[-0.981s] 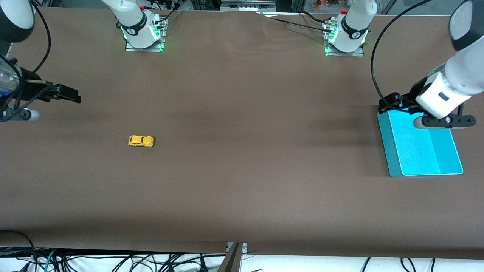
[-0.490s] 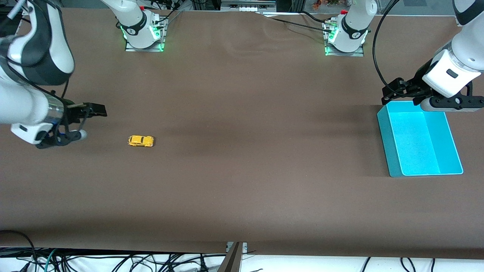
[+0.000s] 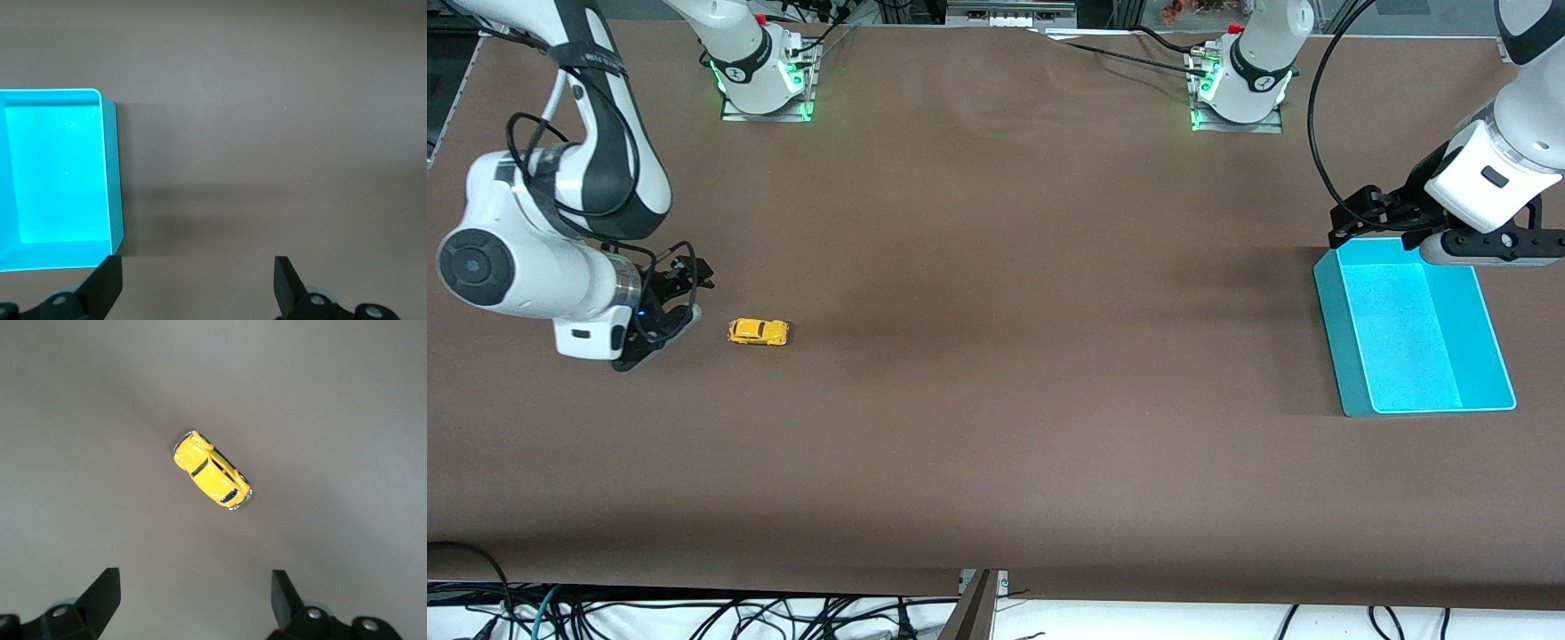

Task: Wind and store yellow beetle car
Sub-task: 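Move the right gripper over the yellow beetle car, then lower the right gripper and close it on the yellow car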

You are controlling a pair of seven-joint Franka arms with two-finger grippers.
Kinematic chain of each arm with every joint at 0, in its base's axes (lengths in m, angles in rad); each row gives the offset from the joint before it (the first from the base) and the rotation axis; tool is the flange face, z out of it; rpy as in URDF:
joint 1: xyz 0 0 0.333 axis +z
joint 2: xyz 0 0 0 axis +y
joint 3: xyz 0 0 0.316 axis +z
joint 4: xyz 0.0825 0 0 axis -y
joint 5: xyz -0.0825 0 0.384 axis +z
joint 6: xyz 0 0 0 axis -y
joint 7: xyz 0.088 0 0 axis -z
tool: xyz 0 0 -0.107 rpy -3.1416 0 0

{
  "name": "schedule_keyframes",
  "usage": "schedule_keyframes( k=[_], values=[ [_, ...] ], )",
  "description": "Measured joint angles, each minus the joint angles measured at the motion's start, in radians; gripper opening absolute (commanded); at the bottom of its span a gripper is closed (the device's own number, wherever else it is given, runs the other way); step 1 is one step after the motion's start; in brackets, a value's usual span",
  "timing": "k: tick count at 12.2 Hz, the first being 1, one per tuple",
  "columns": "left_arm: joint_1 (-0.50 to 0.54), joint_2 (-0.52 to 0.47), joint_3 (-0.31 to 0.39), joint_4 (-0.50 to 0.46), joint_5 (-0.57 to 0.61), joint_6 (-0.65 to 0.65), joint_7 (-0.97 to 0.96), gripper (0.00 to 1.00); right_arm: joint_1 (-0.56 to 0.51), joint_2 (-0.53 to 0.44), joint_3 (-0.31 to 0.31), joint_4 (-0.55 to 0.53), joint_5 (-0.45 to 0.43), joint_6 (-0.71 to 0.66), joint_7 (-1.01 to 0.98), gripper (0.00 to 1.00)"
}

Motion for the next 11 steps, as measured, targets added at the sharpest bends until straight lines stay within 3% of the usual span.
schedule_keyframes(
  k=[7,11],
  values=[
    [-0.016,-0.009,0.004,0.000,-0.001,-0.025,0.014,1.00,0.007,0.013,0.000,-0.334,-0.002,0.556,-0.481,0.99],
    [-0.134,-0.023,0.110,0.000,-0.001,-0.031,0.015,1.00,0.012,0.050,0.001,-0.378,-0.003,0.712,-0.652,0.99]
  ],
)
